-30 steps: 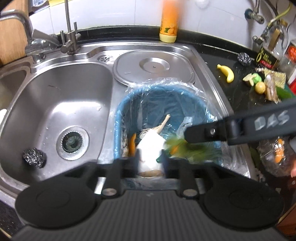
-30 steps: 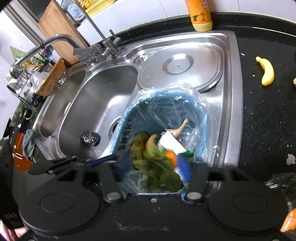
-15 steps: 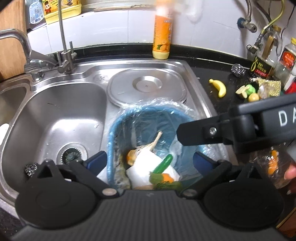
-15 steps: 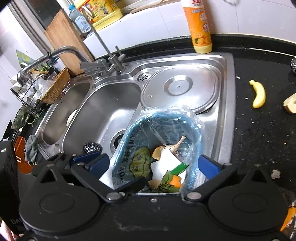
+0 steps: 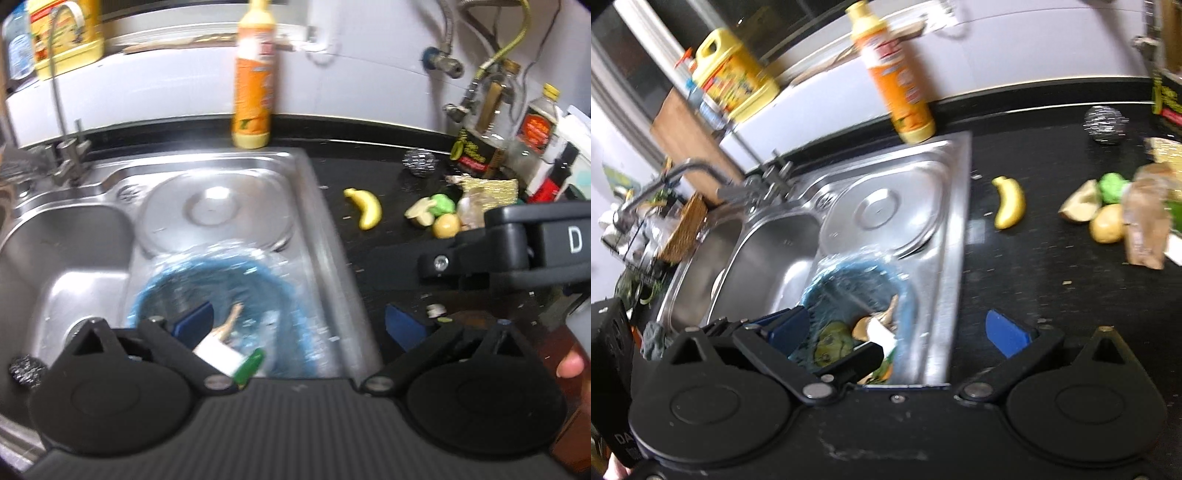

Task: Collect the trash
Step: 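Move both tools back toward the counter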

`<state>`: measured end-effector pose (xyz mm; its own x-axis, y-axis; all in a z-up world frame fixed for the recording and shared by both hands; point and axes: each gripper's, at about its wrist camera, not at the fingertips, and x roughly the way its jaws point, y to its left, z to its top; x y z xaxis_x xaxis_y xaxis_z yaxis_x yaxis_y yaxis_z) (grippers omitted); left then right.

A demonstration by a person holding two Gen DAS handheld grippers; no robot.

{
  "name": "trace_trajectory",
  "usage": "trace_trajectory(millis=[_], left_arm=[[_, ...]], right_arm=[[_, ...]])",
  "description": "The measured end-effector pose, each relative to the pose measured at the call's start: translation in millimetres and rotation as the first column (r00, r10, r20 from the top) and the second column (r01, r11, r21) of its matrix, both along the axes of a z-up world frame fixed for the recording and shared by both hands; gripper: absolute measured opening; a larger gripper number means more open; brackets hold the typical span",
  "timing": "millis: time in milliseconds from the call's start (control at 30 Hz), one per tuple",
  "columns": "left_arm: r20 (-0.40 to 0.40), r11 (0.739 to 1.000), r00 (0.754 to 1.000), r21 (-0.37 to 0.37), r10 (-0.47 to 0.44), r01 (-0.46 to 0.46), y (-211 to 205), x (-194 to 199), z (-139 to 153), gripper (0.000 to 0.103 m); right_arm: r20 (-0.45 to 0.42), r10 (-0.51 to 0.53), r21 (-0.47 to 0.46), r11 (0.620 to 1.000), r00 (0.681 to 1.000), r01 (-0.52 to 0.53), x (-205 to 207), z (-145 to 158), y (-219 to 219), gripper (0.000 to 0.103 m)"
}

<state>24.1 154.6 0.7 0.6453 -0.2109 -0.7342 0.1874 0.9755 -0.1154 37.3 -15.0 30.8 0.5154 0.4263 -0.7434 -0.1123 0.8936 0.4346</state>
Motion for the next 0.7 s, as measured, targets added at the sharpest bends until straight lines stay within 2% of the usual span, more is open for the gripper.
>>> trace_trajectory(millis=[100, 200, 400, 567, 700], left_arm=[[0.027, 0.999, 1.0, -0.033, -0.014, 0.015, -18.5, 1.7, 4.3, 0.102], [0.016, 0.998, 0.998, -0.039, -0.055, 0.055, -41.2, 7.3, 6.9, 0.102], [-0.013, 0.996, 0.996, 0.023, -0.091, 0.091, -90.9, 20.8, 7.8, 0.103], [-0.033, 0.99, 0.993, 0.08, -0.11, 0.112, -124.3, 29.0, 7.8, 0.103], [-0.043, 0.989, 0.994, 0.095, -0.105, 0.109, -144.0, 37.9, 8.3, 0.103]], right_arm=[[0.013, -0.037, 0.01, 0.999, 0.999, 0.037, -2.9, 1.5, -26.4, 0.103], [0.041, -0.076, 0.028, 0.997, 0.996, 0.075, -8.1, 2.3, -55.8, 0.103], [0.078, -0.151, 0.036, 0.988, 0.985, 0.149, -15.2, -2.6, -115.7, 0.103], [0.04, -0.235, 0.019, 0.972, 0.971, 0.235, -12.9, -13.0, -163.8, 0.103], [0.006, -0.261, 0.0, 0.965, 0.965, 0.261, -6.5, -21.4, -196.2, 0.103]])
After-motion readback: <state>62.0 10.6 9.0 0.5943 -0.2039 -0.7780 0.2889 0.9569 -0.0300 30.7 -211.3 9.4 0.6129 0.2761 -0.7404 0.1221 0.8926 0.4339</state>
